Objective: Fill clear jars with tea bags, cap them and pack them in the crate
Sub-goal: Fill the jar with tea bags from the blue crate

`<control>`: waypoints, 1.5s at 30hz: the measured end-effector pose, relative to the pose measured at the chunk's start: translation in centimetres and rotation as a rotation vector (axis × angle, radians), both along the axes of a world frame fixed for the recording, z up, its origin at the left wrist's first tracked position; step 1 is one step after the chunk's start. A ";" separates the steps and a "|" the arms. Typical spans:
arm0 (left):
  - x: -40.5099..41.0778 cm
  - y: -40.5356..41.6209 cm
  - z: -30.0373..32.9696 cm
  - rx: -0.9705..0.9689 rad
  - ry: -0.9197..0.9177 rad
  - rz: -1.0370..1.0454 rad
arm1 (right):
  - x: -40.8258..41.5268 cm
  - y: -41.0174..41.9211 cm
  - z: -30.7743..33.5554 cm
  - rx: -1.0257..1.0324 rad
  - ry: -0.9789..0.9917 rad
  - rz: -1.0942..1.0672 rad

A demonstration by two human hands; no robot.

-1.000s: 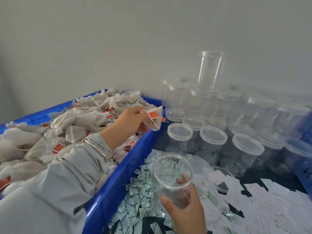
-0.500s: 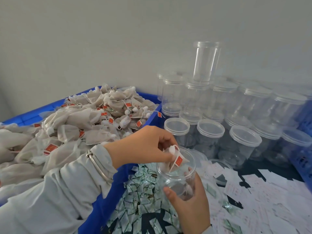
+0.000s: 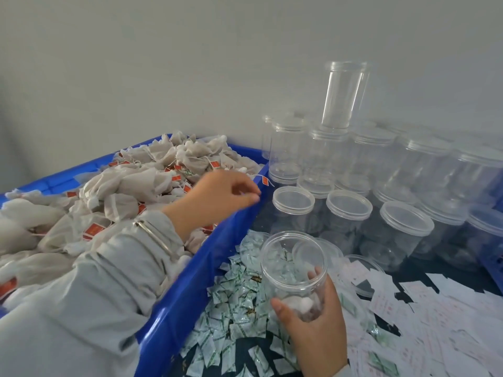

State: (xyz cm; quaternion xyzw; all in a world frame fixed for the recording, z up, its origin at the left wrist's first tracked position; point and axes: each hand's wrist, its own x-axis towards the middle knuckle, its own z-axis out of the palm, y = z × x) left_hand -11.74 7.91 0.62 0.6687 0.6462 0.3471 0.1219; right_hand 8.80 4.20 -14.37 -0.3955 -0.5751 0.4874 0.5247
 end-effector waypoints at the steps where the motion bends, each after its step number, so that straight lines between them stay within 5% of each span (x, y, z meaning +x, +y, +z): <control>1: -1.3 0.4 -0.2 0.043 0.026 0.121 | 0.0 -0.1 0.0 -0.006 -0.005 0.005; 5: -5.9 1.7 -2.4 -0.073 0.249 0.401 | 0.0 -0.2 -0.1 0.000 -0.044 0.017; 9: -6.4 2.8 -4.4 -0.376 0.569 0.322 | 0.0 -0.3 -0.1 -0.012 -0.066 0.054; 17: -5.5 3.5 -5.7 -0.405 0.911 0.349 | -0.3 -0.5 0.0 -0.002 -0.061 0.056; 20: -5.6 3.5 -5.5 -0.218 0.750 0.333 | -0.4 -0.5 -0.2 -0.010 -0.051 0.054; 28: -3.4 2.5 -2.0 0.176 -0.191 0.418 | -0.4 -0.4 -0.3 -0.036 -0.047 0.021; 32: 0.1 0.9 0.4 0.064 -0.827 0.053 | -0.5 -0.4 -0.3 -0.032 -0.070 0.012; 35: 2.2 -0.4 0.6 -0.091 -0.997 -0.305 | -0.5 -0.4 0.0 -0.035 -0.084 0.045; 37: 3.3 -0.8 0.0 -0.164 -0.805 -0.355 | -0.4 -0.2 0.0 -0.030 -0.053 0.074; 41: 4.8 -1.3 -1.5 -0.117 -0.101 -0.310 | -0.4 0.0 0.3 -0.054 -0.006 0.096; 45: 5.6 -2.0 -1.7 0.000 0.108 -0.371 | -0.4 0.1 0.5 -0.049 0.005 0.074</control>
